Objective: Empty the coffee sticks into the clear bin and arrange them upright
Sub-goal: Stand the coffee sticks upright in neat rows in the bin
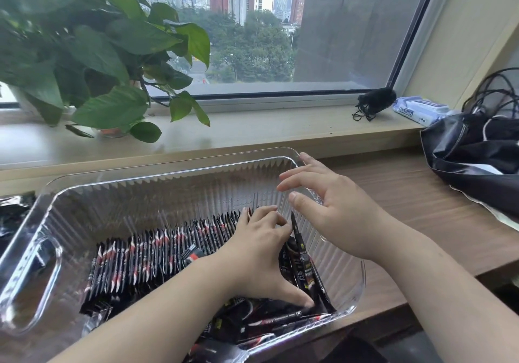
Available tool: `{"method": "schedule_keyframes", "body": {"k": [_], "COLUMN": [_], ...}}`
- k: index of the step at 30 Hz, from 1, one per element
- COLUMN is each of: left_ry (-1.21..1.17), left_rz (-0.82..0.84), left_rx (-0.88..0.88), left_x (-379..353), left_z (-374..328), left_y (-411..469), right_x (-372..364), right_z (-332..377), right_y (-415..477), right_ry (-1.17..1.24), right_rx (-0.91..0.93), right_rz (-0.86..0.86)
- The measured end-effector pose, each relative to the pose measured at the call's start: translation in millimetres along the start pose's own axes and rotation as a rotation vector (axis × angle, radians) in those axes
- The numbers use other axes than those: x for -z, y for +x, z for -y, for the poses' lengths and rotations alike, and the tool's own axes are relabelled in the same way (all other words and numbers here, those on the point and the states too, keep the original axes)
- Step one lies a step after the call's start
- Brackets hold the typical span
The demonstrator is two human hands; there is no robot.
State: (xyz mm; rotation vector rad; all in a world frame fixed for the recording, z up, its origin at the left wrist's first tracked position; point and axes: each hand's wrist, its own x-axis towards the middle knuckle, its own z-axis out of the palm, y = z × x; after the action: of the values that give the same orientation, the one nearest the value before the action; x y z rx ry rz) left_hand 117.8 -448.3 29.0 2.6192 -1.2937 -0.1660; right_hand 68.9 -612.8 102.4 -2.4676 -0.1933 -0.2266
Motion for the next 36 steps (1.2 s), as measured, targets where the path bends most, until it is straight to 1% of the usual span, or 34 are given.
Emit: {"method": "schedule_keyframes", "body": {"k": [4,7,11,17,21,28,33,36], "left_ry": [0.131,0.105,0.054,-0.056,-0.126,-0.111,-0.124,-0.107], "left_rz": [0.01,0.016,-0.087,0.019,0.031,0.079,0.044,-0.037], "left_rx": [0.009,0.048,0.072,0.056,0.017,-0.005,-0.011,0.003], "left_x": [-3.5,-4.0,1.3,2.1,3.9,0.9,6.2,6.9], "left_z": [-7.5,-7.6,-1.3,5.5,12.9,12.0,10.7,8.3], "left_y": [1.3,0.6,0.9,0.2,1.0,2.3,0.5,0.2], "right_x": [0.5,0.2,-0.5,-0.1,0.1,0.1,-0.1,-0.3], "right_z": [0.2,-0.2,-1.9,-1.7,-1.3,-0.5,-1.1,-1.1], "right_y": [0.4,0.5,0.4,-0.1,-0.3,-0.3,0.1,0.2], "right_ry": [0.004,0.006,0.001,0.005,-0.001,0.004,-0.002,0.003], "right_rx": [-0.002,0.001,0.0,0.002,0.001,-0.004,-0.005,-0.006], "right_rz": [0.002,0.001,-0.001,0.0,0.004,0.003,0.002,0.0]}}
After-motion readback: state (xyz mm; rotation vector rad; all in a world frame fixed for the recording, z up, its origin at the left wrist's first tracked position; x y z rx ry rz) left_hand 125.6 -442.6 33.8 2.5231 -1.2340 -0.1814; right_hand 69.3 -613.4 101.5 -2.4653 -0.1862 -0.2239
